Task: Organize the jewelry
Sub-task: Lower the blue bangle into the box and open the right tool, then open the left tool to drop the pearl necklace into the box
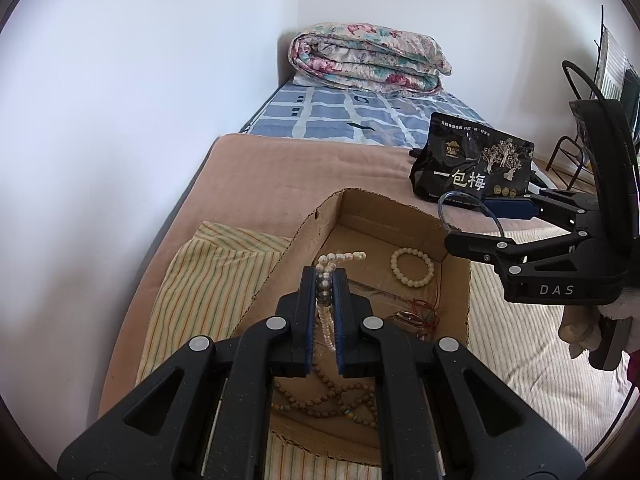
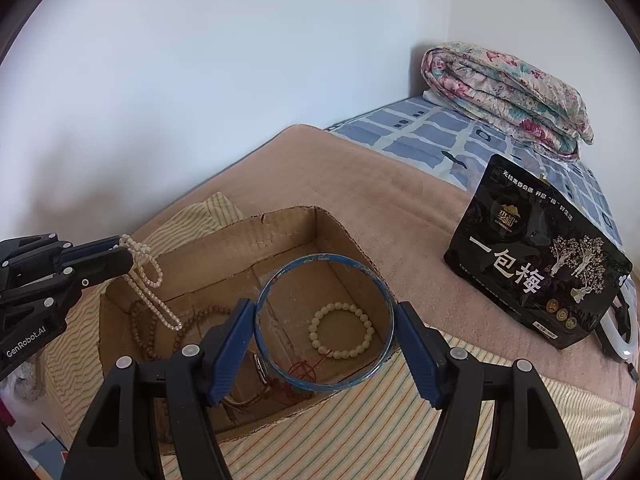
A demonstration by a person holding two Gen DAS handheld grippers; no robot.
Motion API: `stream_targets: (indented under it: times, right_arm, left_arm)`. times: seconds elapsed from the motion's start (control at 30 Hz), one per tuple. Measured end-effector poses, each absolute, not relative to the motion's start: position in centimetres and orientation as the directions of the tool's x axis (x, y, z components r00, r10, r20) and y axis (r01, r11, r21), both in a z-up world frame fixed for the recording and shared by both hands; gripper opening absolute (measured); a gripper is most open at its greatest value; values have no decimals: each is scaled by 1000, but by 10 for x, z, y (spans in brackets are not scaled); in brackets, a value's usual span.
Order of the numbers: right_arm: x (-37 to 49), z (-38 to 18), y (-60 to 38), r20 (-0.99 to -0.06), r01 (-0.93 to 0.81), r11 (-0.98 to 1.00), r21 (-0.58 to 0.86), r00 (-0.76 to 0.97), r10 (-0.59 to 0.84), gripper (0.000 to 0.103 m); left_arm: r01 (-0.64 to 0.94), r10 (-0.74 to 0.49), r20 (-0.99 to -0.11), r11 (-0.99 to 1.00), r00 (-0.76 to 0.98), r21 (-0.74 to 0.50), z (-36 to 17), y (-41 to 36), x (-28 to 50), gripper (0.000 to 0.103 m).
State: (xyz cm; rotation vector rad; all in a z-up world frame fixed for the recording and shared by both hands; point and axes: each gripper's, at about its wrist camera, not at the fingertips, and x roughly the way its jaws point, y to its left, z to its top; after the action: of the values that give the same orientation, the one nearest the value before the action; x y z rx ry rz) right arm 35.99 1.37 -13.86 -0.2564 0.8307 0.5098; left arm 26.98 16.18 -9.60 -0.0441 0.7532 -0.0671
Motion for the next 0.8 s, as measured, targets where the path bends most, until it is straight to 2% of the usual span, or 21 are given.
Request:
stream_targets:
  times: [0.33, 0.4, 0.47, 0.8]
  right_arm:
    - [363, -142, 16, -758, -534, 845, -24, 561, 332, 73]
    - [362, -141, 16, -758, -533, 846, -31, 564, 328, 74]
    - [362, -139, 16, -755, -529, 848, -37, 571, 323, 80]
    - [351, -128, 9, -740, -527, 849, -35, 584, 332, 80]
  left_arm:
    - [39, -65, -680, 998, 730, -54, -97, 162, 272, 7]
    - [39, -62, -679, 998, 732, -50, -97, 161, 271, 7]
    - [39, -61, -680, 998, 731, -48, -97, 161, 271, 7]
    - [39, -56, -681, 998, 730, -41, -92, 157, 265, 7]
